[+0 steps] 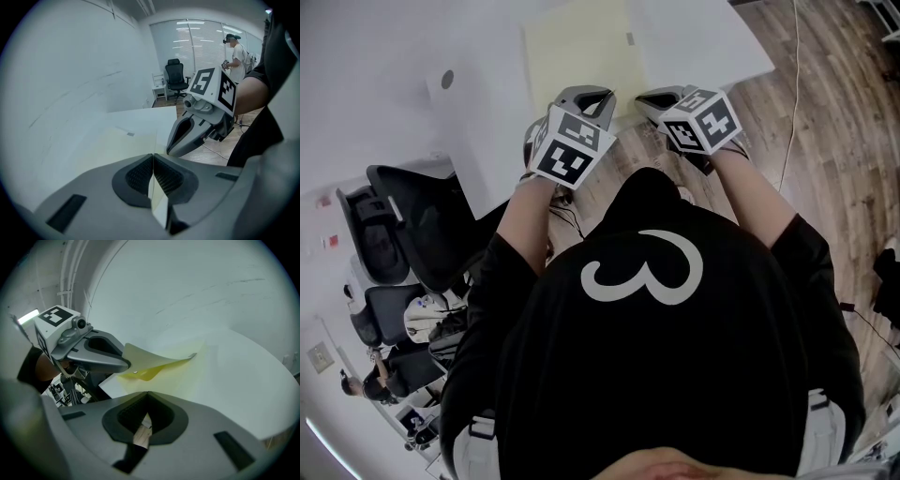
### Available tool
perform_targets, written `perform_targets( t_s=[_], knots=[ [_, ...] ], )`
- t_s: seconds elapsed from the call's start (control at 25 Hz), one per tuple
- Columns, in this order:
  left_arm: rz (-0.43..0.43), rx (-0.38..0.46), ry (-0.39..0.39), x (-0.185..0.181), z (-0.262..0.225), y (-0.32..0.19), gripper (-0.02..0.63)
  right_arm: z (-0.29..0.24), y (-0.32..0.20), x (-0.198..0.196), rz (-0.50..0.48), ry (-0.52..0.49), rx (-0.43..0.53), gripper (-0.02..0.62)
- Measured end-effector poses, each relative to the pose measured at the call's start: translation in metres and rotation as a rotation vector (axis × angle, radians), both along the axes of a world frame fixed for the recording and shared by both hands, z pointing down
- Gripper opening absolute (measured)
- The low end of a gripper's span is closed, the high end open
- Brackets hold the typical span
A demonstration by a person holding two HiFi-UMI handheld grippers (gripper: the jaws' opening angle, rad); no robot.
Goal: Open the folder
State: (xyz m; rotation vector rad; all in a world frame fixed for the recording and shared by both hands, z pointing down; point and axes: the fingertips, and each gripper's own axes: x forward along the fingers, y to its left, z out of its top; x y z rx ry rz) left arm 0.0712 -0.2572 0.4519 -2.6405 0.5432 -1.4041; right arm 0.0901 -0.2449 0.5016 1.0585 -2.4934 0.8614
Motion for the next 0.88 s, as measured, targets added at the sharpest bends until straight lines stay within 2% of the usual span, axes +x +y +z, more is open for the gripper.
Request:
perform_targets(
  t_s=[0.32, 0.88],
  knots=[
    [-0.029, -0.028, 0.019, -0.0037, -0.0035, 0.0013, 0.018, 0.0012, 0.0048, -0.0037, -0.019, 0.051, 0.018, 0.023],
    [-0.029, -0.038, 0.035, -0.0063, -0.0060, 0.0009, 0.018, 0.0014, 0.0049, -0.0046, 0.020, 0.051, 0.020, 0.023]
  ],
)
